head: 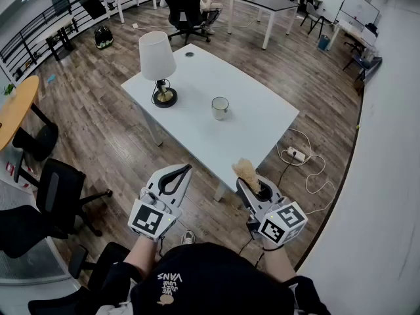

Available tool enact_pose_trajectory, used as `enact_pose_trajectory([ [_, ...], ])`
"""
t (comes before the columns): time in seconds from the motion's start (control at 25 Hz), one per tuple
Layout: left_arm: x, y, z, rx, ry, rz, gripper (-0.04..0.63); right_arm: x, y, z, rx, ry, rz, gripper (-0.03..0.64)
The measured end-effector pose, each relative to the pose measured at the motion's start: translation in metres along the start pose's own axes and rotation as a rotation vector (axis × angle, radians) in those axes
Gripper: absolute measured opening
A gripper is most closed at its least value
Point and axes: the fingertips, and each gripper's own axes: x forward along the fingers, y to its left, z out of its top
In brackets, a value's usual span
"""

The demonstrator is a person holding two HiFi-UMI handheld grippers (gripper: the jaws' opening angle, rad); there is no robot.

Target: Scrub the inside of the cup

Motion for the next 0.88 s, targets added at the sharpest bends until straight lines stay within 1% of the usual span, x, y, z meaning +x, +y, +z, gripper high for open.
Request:
enact_pose_trajectory([
  [0.16, 0.002, 0.005, -0.001, -0.006, -0.005, -0.007, 0.011, 0.006, -0.001, 0.002, -0.001, -0.001, -0.006, 0.100],
  [0.4, 0.002, 0.016, -0.005, -0.013, -0.014, -0.018, 0.011, 0.020, 0.006, 0.006, 0.018, -0.009, 0.007, 0.100],
  [0.6, 0.000, 0.026, -0.011, -0.033, -0.025, -0.034, 0.011, 0.034, 0.007, 0.008, 0.014, 0.002, -0.016, 0.100],
  [0.88, -0.006, 0.056, -0.026, -0.042, -0.041, -0.061, 0.011, 0.064, 0.003, 0.007, 0.032, 0.002, -0.077, 0.100],
])
